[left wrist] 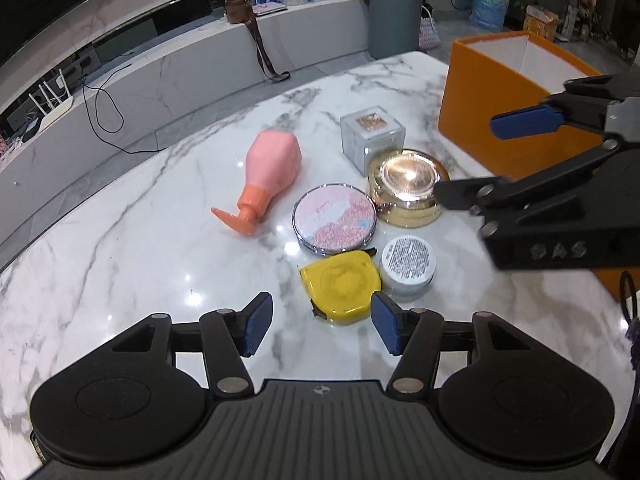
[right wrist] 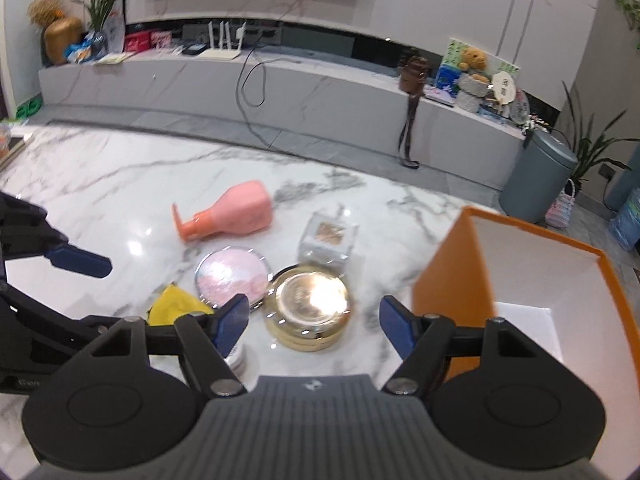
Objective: Organize rigid objects
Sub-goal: 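Grasp the yellow tape measure with the left tool while the right tool grasps the gold jar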
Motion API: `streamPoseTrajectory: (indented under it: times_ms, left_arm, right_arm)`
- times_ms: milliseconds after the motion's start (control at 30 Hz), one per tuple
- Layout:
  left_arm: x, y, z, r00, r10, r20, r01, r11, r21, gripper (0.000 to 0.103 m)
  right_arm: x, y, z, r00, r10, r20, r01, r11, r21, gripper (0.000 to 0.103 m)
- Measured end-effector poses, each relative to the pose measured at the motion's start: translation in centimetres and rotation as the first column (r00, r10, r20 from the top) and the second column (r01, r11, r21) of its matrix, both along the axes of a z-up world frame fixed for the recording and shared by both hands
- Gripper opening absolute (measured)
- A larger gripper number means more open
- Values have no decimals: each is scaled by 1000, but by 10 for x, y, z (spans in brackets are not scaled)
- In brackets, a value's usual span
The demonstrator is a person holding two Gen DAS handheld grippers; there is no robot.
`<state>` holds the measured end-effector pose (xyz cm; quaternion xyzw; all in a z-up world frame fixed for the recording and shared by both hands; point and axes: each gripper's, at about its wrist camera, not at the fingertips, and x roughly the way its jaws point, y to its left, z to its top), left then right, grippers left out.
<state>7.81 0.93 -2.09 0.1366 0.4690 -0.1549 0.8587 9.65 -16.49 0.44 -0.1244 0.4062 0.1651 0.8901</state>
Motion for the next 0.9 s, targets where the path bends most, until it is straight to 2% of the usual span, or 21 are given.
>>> streamPoseTrajectory:
  times_ms: [200, 467, 900]
  left_arm:
    - [1, -1, -6, 1000, -17, -15, 17, 1000, 4, 67]
    - [8, -7, -25, 998, -40, -53, 41, 999, 8, 68]
    - [20, -21, -42, 997, -66, -42, 67, 997, 29, 69]
  right_arm:
    - [3, 16, -12, 1000, 20, -23, -21, 1000, -14, 72]
    - [14, 10, -16, 999, -25, -40, 25, 1000, 5, 72]
    - [29, 0, -34, 993, -56, -104, 58, 998, 12, 72]
